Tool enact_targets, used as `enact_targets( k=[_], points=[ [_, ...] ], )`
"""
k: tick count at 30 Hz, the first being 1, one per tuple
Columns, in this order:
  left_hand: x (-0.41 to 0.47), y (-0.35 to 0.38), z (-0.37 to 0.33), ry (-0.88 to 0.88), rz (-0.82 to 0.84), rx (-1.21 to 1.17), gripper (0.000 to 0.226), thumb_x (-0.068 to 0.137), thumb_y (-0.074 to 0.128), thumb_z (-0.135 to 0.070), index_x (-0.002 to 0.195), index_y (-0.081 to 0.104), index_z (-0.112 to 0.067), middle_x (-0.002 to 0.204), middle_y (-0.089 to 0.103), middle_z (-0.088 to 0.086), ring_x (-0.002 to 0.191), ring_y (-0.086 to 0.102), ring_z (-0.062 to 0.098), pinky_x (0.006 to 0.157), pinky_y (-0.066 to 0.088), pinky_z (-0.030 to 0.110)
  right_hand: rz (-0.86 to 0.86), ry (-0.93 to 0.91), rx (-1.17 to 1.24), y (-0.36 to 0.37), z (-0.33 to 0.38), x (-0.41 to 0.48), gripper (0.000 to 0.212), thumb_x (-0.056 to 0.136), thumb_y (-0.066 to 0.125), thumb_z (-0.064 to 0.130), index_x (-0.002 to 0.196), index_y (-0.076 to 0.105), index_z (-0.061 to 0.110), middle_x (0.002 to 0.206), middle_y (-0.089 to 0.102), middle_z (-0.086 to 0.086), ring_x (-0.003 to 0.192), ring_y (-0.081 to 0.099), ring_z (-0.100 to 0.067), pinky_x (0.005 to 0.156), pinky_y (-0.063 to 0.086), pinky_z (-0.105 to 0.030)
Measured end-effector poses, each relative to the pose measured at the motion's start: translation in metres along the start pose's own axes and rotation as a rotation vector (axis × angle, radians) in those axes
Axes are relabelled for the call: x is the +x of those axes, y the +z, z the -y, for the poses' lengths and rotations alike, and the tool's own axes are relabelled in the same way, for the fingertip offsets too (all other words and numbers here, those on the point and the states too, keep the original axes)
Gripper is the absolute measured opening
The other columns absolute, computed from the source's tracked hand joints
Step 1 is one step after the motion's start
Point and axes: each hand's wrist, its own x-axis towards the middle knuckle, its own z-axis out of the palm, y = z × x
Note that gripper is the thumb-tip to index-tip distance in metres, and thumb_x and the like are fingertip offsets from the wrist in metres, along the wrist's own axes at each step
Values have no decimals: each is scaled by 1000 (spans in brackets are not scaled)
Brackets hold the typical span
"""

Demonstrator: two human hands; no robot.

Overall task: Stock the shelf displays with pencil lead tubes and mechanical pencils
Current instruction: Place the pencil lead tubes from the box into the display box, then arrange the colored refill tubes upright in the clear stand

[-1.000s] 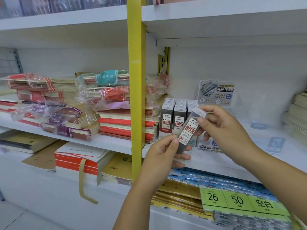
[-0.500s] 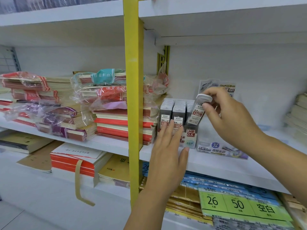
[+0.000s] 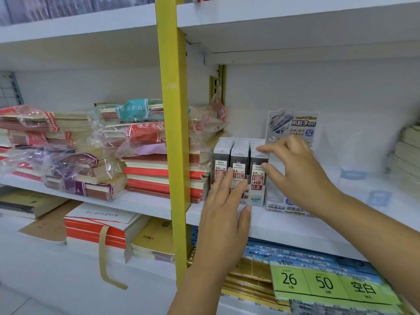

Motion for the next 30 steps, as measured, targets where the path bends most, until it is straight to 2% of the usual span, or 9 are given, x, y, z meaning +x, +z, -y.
enact_targets(
  k=[4,9,13,16,18,20,23,25,30],
  points=[
    [1,1,-2,-11,-4,-15,51,104,45,-32,152,30,-39,164,3,-23,148,-10,-6,116,-2,17,1,7,-98,5,-1,-11,45,94,58,26,138,50,25,127,51,-3,121,36,-19,96,30,-28],
    [-6,-3,-18,-15,-6,-52,49,103,47,-29,150,36,-35,163,5,-24,149,-6,-6,116,1,14,113,68,-43,-2,6,-26,55,99,44,35,151,24,34,155,27,0,141,16,-14,112,18,-30],
    [-30,-8,-37,-52,-53,-96,43,100,50,-31,143,48,-33,159,28,-20,146,18,-1,114,25,20,3,31,83,-28,11,-51,50,100,46,30,148,31,30,149,37,4,138,24,-13,112,19,-25],
    [-67,-6,-47,-40,-4,-29,41,95,49,-35,135,55,-29,144,47,-15,134,36,2,107,24,9,-86,27,192,-41,17,-91,39,99,47,26,138,46,24,129,46,11,124,37,-7,102,21,-8],
    [-97,1,-45,-2,85,11,38,94,52,-31,131,58,-26,135,53,-11,126,43,5,104,29,12,-90,45,264,-44,19,-125,35,97,47,25,131,53,23,121,47,15,116,42,-4,99,27,-8],
    [-134,14,-34,-4,177,25,36,94,53,-27,130,57,-26,133,54,-10,123,45,7,100,32,14,-51,83,306,-38,17,-165,32,95,48,22,126,57,21,116,50,15,112,48,-7,97,35,-17],
    [-203,39,-10,-150,272,15,35,96,56,-24,131,58,-24,132,55,-7,122,49,11,97,42,25,76,200,355,-17,9,-228,30,96,48,19,124,58,19,113,52,13,108,51,-8,91,40,-21],
    [-250,56,8,-312,386,4,36,98,58,-21,134,57,-20,134,54,-2,124,51,18,100,44,30,194,323,398,3,2,-271,28,98,49,17,125,56,24,112,53,11,104,51,-5,85,40,-13],
    [-335,88,45,-645,972,6,54,103,49,-36,152,34,-18,155,35,7,140,37,23,114,26,29,505,729,475,64,-8,-368,23,99,51,20,118,60,28,114,59,8,97,55,0,76,37,0]
  ],
)
